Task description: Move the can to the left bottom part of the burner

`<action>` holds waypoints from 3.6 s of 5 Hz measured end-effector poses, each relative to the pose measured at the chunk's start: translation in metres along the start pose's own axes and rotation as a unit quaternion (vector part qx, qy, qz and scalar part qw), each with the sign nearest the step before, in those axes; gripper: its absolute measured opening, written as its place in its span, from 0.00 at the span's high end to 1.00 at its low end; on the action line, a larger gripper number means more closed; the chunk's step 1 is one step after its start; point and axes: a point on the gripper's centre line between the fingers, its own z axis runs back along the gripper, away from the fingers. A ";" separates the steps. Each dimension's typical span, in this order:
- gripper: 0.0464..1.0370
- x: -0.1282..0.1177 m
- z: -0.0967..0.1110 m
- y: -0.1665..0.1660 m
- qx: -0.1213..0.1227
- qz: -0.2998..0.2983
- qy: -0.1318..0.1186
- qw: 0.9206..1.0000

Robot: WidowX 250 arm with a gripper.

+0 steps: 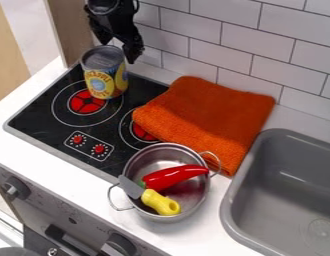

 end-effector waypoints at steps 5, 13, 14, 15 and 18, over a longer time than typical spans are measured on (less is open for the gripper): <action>0.04 -0.062 0.011 0.038 -0.044 -0.095 0.059 0.993; 0.04 -0.132 0.030 0.059 -0.060 -0.150 0.103 0.981; 0.04 -0.135 0.030 0.062 -0.054 -0.153 0.102 0.981; 0.04 -0.138 0.031 0.064 -0.054 -0.151 0.104 0.982; 0.04 -0.133 0.036 0.054 -0.065 -0.140 0.088 0.984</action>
